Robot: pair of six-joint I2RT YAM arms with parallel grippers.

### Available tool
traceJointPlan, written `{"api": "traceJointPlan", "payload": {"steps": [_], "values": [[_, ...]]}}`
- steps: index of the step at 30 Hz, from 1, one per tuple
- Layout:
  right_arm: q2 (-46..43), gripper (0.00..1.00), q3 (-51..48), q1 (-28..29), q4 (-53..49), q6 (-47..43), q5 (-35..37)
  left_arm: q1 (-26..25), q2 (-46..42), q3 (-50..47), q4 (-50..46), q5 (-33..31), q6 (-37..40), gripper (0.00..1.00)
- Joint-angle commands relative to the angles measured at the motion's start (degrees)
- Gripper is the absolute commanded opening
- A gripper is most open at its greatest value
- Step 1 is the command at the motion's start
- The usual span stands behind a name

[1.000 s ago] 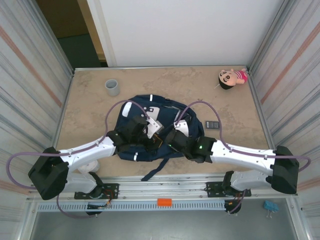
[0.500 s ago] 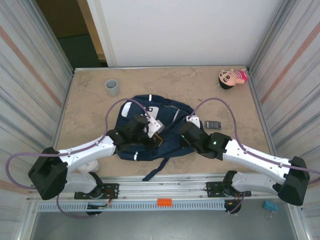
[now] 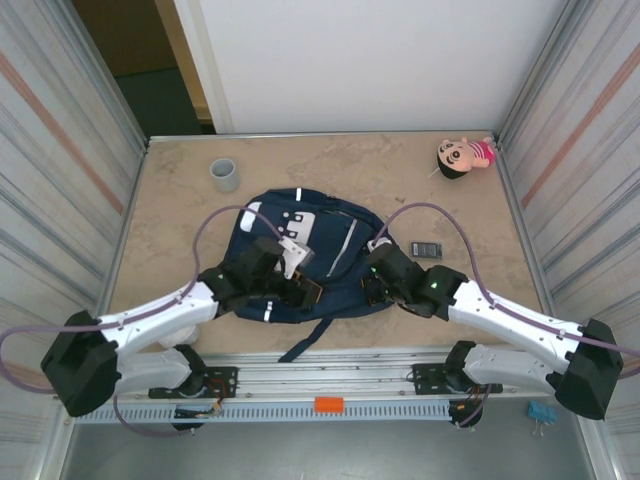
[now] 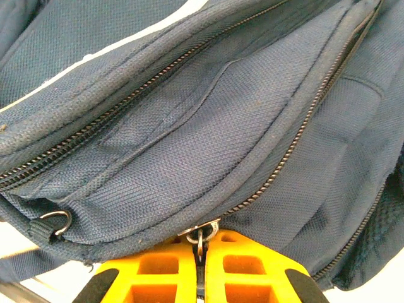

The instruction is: Pack the student bag

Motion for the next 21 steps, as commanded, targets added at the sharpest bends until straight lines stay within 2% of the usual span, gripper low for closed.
{"api": "traceJointPlan", "payload": {"steps": [1,4,7,12,17,21], "values": [[0.2,0.0,-0.24,-0.45,-0.28,-2.53,-1.46,0.51,-6.48,-3.19,-0.1,-4.58,-11.28,0.65],[0.85,0.0,-0.22,-0.57,-0.1,-3.86,-3.25,0.53,-13.76,-5.87,-6.56,-11.51,-18.18,0.65],[1.58,0.0,0.11,-0.58,-0.14,-5.63,-4.77,0.51,-20.51,-8.71,-13.73,-15.8,-25.66,0.65],[2.93,0.0,0.95,-0.68,-1.72,-8.75,-4.24,0.54,-27.22,-14.05,-17.86,-15.76,-34.87,0.72],[3.57,0.0,0.92,0.39,-0.81,-10.31,-6.02,0.64,-27.52,-17.57,-13.66,-17.54,-37.46,0.72],[4.41,0.0,0.98,4.09,-0.54,-10.72,-4.65,3.33,-25.38,-16.83,-11.66,-19.27,-34.85,0.72]]}}
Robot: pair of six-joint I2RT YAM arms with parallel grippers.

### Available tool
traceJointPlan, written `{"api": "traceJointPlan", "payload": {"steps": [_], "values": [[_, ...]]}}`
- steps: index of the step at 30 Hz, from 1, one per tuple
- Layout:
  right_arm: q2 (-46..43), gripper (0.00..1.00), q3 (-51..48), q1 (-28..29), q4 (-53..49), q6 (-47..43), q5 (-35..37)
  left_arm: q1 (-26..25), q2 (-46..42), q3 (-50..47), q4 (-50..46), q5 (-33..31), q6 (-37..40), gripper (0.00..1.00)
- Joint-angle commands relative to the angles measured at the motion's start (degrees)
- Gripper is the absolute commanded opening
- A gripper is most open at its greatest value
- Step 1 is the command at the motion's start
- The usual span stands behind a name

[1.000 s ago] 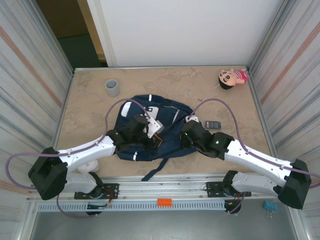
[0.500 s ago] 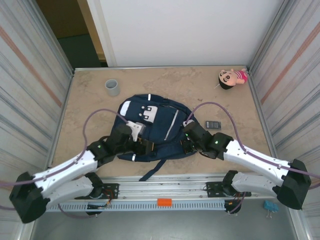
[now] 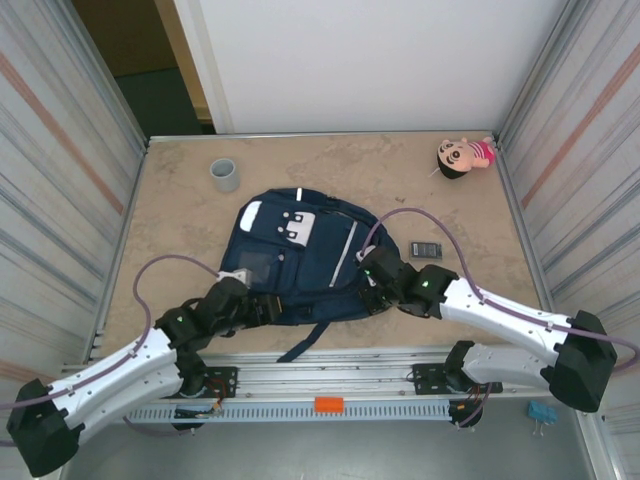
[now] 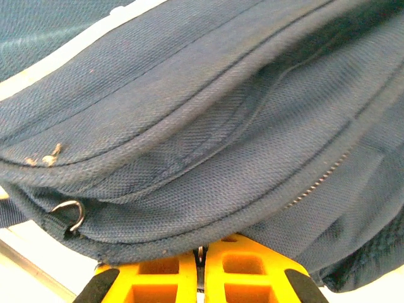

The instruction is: Pack the student bag

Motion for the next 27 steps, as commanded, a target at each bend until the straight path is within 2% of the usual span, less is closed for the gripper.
{"api": "traceJointPlan", "payload": {"steps": [1,6,8,14,20,23,27], "values": [[1.17,0.0,1.2,3.44,1.01,-1.95,-1.19,3.86,1.41,0.7,2.69,-2.15,0.13,0.72],[3.25,0.0,1.08,8.35,4.06,-0.89,-0.93,17.98,7.44,1.1,13.42,13.14,3.27,0.72],[4.11,0.0,0.77,9.49,6.55,0.19,-1.66,20.56,10.98,3.51,14.72,14.78,6.01,0.71],[9.14,0.0,2.53,13.24,13.68,2.98,-2.27,21.87,24.23,13.46,17.24,14.83,13.94,0.72],[16.55,0.0,6.59,15.13,19.55,4.93,-2.14,23.48,37.02,23.48,18.33,20.73,14.58,0.72],[19.45,0.0,9.2,14.74,20.65,4.63,-1.56,23.43,36.82,24.63,17.92,20.69,12.58,0.73],[22.75,0.0,11.96,13.72,21.83,3.7,-3.54,23.48,31.11,23.9,13.6,19.05,11.49,0.73]]}}
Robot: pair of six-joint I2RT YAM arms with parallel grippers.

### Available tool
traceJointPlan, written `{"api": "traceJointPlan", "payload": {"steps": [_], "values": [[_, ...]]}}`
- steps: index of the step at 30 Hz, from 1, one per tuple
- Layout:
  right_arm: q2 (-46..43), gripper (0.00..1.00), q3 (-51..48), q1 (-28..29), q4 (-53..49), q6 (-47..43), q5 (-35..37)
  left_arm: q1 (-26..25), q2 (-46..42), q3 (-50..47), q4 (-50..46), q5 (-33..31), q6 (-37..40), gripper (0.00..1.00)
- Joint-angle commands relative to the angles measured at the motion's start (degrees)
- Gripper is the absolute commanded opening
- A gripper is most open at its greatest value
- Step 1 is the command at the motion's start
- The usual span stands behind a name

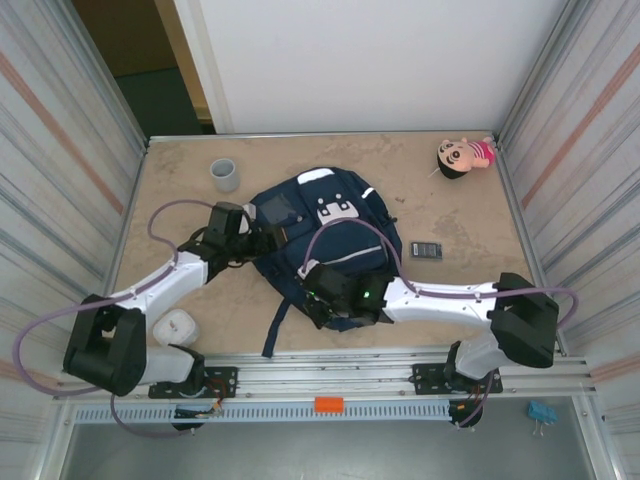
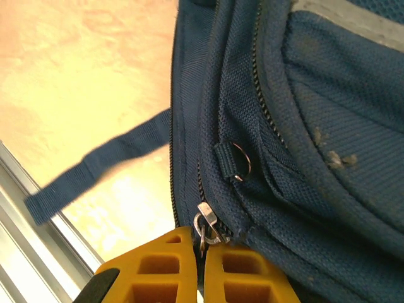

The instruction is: Pack the student bag

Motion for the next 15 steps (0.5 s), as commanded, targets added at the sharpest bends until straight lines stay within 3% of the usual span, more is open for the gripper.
{"api": "traceJointPlan", "payload": {"steps": [1,8,15], "values": [[2.51,0.0,3.28,-0.76,4.68,-0.71,-4.0,-0.25,-6.5,-0.08,-2.98,1.05,-1.46,0.73],[7.2,0.0,6.6,-2.54,6.5,-0.62,-8.54,-0.37,-20.21,-8.39,-7.85,2.71,-8.21,0.71],[9.57,0.0,8.54,-3.84,8.13,-0.23,-12.64,-0.75,-27.84,-16.88,-6.61,9.34,-17.47,0.64]]}}
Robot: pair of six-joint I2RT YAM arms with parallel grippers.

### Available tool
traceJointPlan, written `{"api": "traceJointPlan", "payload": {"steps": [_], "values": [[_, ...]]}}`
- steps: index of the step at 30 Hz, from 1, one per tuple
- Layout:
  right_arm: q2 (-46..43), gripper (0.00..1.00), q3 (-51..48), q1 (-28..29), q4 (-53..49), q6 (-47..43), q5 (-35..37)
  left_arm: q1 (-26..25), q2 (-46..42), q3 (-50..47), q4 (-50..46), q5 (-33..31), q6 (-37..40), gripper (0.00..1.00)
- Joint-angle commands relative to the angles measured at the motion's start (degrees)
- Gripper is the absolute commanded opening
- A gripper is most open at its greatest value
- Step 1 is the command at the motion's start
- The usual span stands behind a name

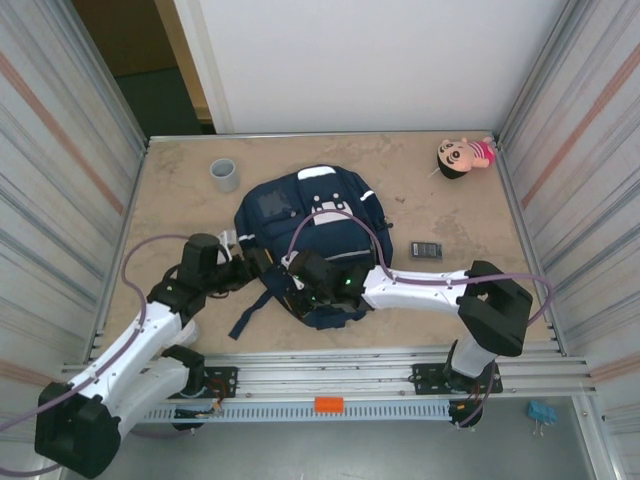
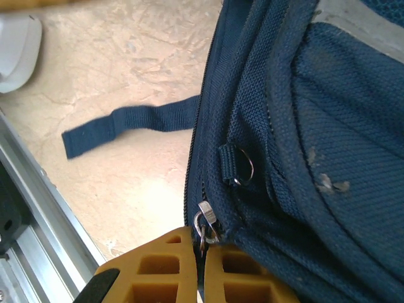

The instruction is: Pack the student bag

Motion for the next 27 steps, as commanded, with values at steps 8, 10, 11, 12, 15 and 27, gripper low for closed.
{"api": "traceJointPlan", "payload": {"steps": [8,10,11,12,15,27], "values": [[1.56,0.0,2.93,-1.87,1.65,-0.14,-5.92,-1.97,-6.26,-6.82,2.12,4.89,-6.85,0.62],[1.3,0.0,2.61,-1.84,1.96,0.38,-5.77,-1.94,-7.19,-8.91,4.27,4.87,-8.18,0.62],[1.15,0.0,2.45,-1.86,2.33,0.47,-5.95,-1.97,-7.45,-9.44,5.18,4.65,-8.61,0.62],[1.19,0.0,2.24,-1.85,2.87,0.76,-6.24,-1.97,-7.52,-9.97,6.09,4.63,-8.88,0.62],[1.25,0.0,1.92,-1.88,3.75,1.05,-7.08,-1.97,-7.4,-10.23,7.7,4.75,-8.56,0.61],[-0.46,0.0,0.6,-1.88,3.97,1.05,-7.1,-2.06,-4.13,-9.71,17.28,4.43,-13.06,0.53]]}}
